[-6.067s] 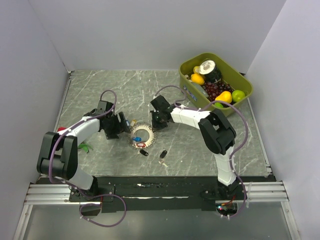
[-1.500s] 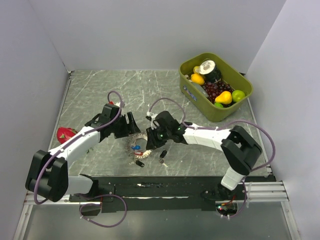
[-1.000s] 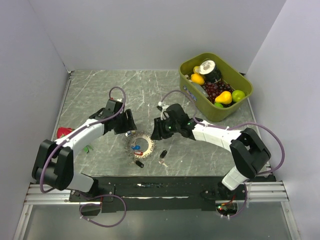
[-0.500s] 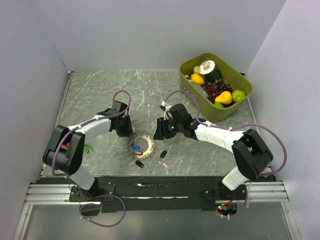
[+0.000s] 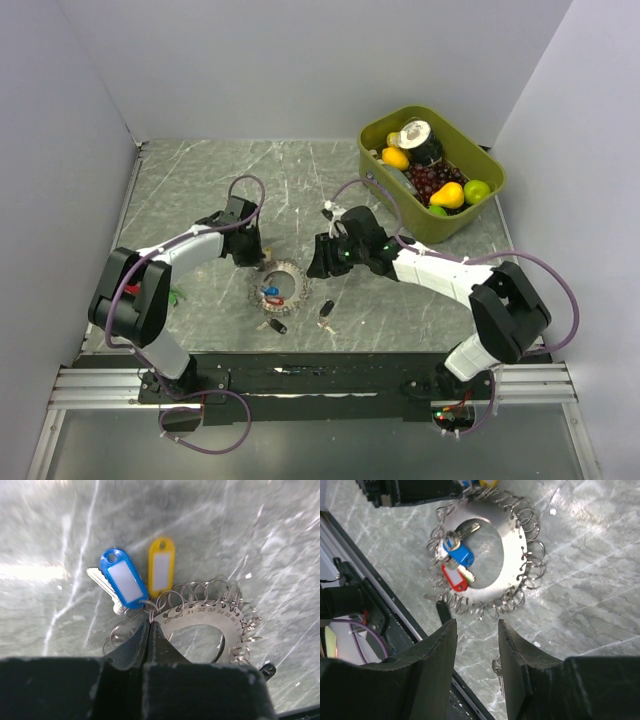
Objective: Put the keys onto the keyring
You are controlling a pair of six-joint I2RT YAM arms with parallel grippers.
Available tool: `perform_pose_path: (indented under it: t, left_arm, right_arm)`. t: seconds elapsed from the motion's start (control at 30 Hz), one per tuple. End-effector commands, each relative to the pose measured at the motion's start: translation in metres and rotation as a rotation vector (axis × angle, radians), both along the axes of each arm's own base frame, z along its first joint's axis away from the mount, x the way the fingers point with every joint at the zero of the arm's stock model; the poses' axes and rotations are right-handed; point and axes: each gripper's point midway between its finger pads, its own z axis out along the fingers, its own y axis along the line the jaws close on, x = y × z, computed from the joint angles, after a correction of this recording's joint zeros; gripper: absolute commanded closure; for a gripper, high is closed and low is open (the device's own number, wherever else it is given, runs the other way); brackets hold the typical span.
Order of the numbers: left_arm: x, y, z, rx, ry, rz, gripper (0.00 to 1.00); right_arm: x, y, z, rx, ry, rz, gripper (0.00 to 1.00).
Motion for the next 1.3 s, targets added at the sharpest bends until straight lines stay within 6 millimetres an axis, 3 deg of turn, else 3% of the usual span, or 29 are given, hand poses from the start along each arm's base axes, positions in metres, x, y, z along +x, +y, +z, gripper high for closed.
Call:
perform_pose_path:
  t: [0.0,0.07,0.1,0.3,0.4,0.47,0.7,0.9,1.07,1.27]
  left_arm:
    - [0.022,0.003,0.047,0.033,-0.121,-0.033,0.99]
    - [0.024,0.008,0.060,0.060,-0.151,-0.038,0.99]
    - [0.026,0.009,0.076,0.064,-0.183,-0.052,0.99]
    - [0.029,0.012,0.141,0.058,-0.340,-0.103,0.99]
    - [0.025,0.017,0.159,0.071,-0.398,-0.114,0.99]
    - [0.023,0.017,0.162,0.067,-0.415,-0.119,0.99]
    - [0.004,0.012,0.141,0.036,-0.359,-0.130,0.99]
    - [-0.005,0.013,0.180,0.028,-0.467,-0.151,0.99]
    - [-0.017,0.001,0.209,-0.058,-0.566,-0.220,0.99]
    - [-0.032,-0.001,0.210,-0.055,-0.581,-0.290,0.99]
  right_arm:
    - [0.006,-0.005,0.030,0.045,-0.078,-0.024,0.54]
    - [0.007,-0.007,0.039,0.056,-0.100,-0.030,0.54]
    - [0.007,-0.008,0.043,0.059,-0.109,-0.031,0.53]
    - [0.008,-0.017,0.061,0.072,-0.167,-0.052,0.39]
    - [0.008,-0.021,0.064,0.074,-0.180,-0.060,0.34]
    - [0.008,-0.022,0.062,0.071,-0.177,-0.062,0.32]
    - [0.002,-0.023,0.057,0.077,-0.157,-0.057,0.24]
    - [0.000,-0.027,0.056,0.071,-0.164,-0.062,0.19]
    - [-0.001,-0.028,0.055,0.065,-0.160,-0.060,0.17]
    - [-0.002,-0.029,0.052,0.057,-0.157,-0.059,0.16]
